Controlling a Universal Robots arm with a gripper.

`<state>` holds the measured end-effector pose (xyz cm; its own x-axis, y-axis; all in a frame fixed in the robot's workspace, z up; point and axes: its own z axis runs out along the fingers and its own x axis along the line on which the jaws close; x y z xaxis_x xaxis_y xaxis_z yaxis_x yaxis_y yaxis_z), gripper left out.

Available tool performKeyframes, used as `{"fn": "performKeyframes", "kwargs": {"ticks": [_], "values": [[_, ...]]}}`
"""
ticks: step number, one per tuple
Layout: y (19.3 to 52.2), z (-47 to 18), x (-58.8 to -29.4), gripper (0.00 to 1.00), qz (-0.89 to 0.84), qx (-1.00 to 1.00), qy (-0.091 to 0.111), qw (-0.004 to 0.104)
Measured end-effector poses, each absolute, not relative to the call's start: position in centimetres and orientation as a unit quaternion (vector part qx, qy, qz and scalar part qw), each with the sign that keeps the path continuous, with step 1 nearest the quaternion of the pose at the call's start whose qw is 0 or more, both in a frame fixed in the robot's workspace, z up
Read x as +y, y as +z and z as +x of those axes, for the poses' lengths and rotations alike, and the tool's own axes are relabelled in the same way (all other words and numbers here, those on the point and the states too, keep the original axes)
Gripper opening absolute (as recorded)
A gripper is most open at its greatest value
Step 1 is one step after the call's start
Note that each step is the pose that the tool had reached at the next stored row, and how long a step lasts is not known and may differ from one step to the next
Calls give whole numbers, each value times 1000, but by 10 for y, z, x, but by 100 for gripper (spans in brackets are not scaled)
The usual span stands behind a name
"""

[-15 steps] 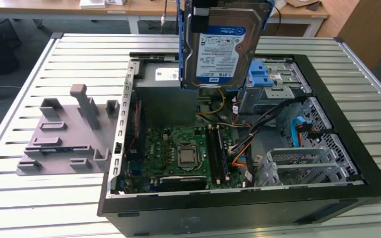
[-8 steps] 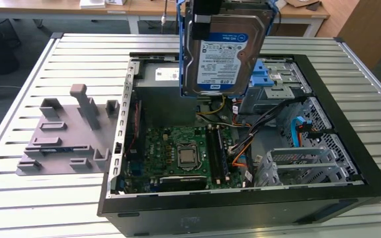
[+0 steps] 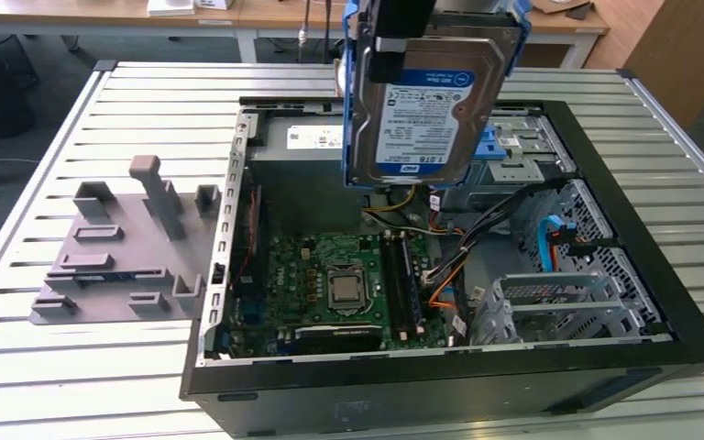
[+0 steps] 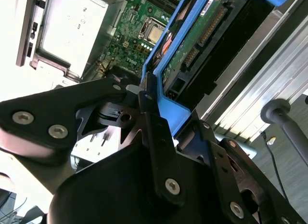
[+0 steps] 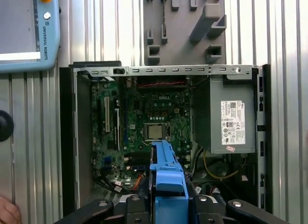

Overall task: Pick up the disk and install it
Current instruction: 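Insert the disk into the insertion slot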

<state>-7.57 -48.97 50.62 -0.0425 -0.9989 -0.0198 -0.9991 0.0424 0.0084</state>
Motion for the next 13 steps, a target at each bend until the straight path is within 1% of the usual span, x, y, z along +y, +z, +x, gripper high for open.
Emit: {"fn": "performKeyframes", "kwargs": {"ticks": [13], "values": [[504, -61, -491, 36, -692, 722, 10, 4]]}}
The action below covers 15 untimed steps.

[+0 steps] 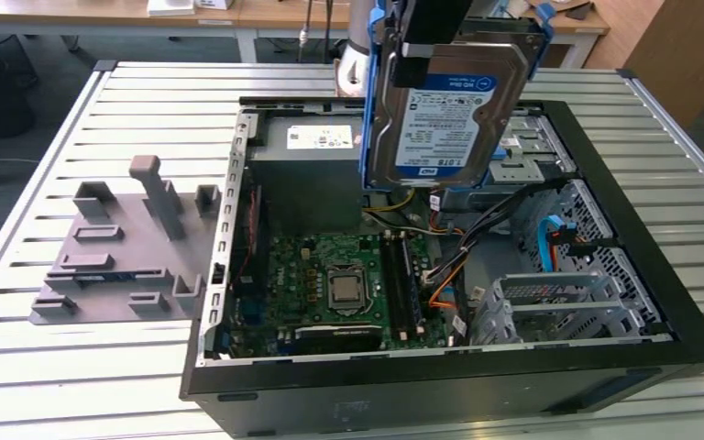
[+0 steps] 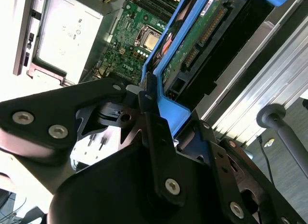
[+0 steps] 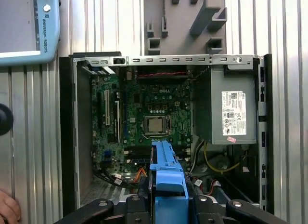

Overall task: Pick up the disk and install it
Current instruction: 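Insert the disk into the insertion slot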

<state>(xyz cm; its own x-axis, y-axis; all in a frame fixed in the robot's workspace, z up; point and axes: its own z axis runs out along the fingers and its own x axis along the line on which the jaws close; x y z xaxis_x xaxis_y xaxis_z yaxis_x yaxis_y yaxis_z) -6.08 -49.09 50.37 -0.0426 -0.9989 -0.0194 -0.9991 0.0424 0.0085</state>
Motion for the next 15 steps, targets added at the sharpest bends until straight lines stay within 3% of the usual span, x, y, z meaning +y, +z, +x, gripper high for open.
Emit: {"fn": "performKeyframes", "kwargs": {"ticks": [15], "values": [[502, -61, -514, 36, -692, 722, 6, 0]]}}
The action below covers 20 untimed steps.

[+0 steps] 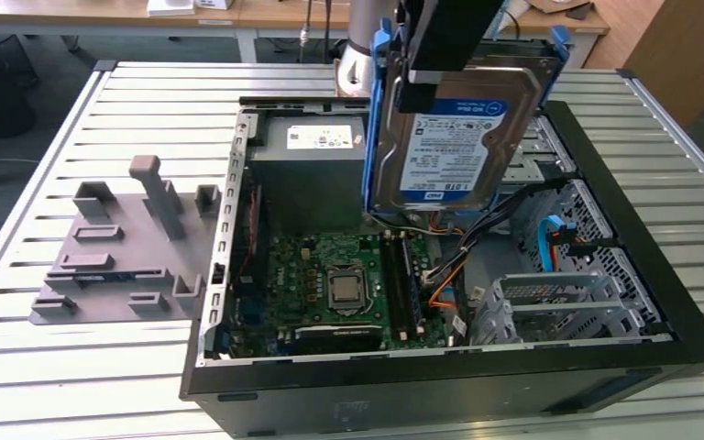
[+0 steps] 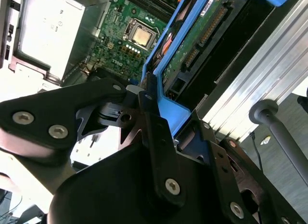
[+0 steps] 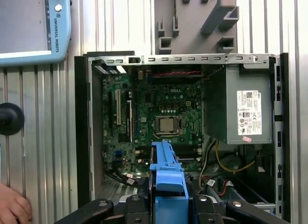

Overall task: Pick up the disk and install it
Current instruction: 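Insert the disk into the insertion slot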

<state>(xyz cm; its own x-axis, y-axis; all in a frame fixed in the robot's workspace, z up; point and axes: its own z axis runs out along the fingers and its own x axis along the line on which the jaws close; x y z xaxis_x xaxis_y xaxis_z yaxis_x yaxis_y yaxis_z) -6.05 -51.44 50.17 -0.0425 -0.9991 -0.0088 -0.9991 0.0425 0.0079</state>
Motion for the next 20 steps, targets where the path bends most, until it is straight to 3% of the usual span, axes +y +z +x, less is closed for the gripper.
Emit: {"fn": "performKeyframes", "kwargs": {"ticks": [20], "values": [[494, -39, -528, 36, -692, 722, 5, 0]]}}
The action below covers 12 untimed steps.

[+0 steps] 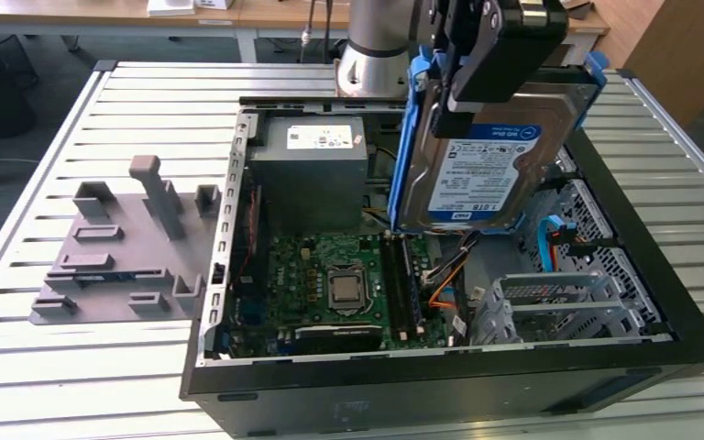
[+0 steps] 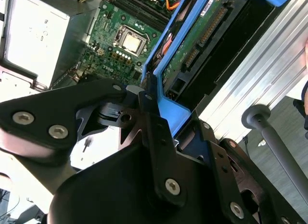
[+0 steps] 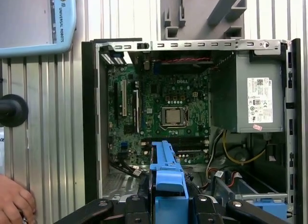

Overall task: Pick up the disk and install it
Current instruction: 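Insert the disk into the insertion slot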

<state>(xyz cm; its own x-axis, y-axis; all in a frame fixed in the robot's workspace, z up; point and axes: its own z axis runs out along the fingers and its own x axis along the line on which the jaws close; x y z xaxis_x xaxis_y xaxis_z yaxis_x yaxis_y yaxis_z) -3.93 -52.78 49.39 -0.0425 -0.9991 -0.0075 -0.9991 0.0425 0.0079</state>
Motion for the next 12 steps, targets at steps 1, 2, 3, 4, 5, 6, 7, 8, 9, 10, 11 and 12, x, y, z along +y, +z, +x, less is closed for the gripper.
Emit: {"fn": "performKeyframes", "kwargs": {"ticks": [1, 2, 3, 4, 5, 6, 7, 8, 9, 10, 11, 12], "values": [[493, -39, -529, 36, 692, -722, -5, 0], [493, -39, -530, 36, 692, -722, -5, 0], [492, -39, -531, 36, 692, -722, -5, 0], [492, -38, -533, 36, 692, -722, -5, 0], [491, -38, -534, 36, 692, -722, -5, 0], [491, -38, -536, 36, 692, -722, -5, 0], [491, -38, -537, 36, 692, -722, -5, 0], [490, -38, -539, 36, 692, -722, -5, 0], [490, -37, -541, 36, 692, -722, -5, 0], [489, -37, -542, 36, 692, -722, -5, 1], [489, -36, -544, 36, 692, -722, -5, 1], [488, -35, -545, 36, 692, -722, -5, 1]]}}
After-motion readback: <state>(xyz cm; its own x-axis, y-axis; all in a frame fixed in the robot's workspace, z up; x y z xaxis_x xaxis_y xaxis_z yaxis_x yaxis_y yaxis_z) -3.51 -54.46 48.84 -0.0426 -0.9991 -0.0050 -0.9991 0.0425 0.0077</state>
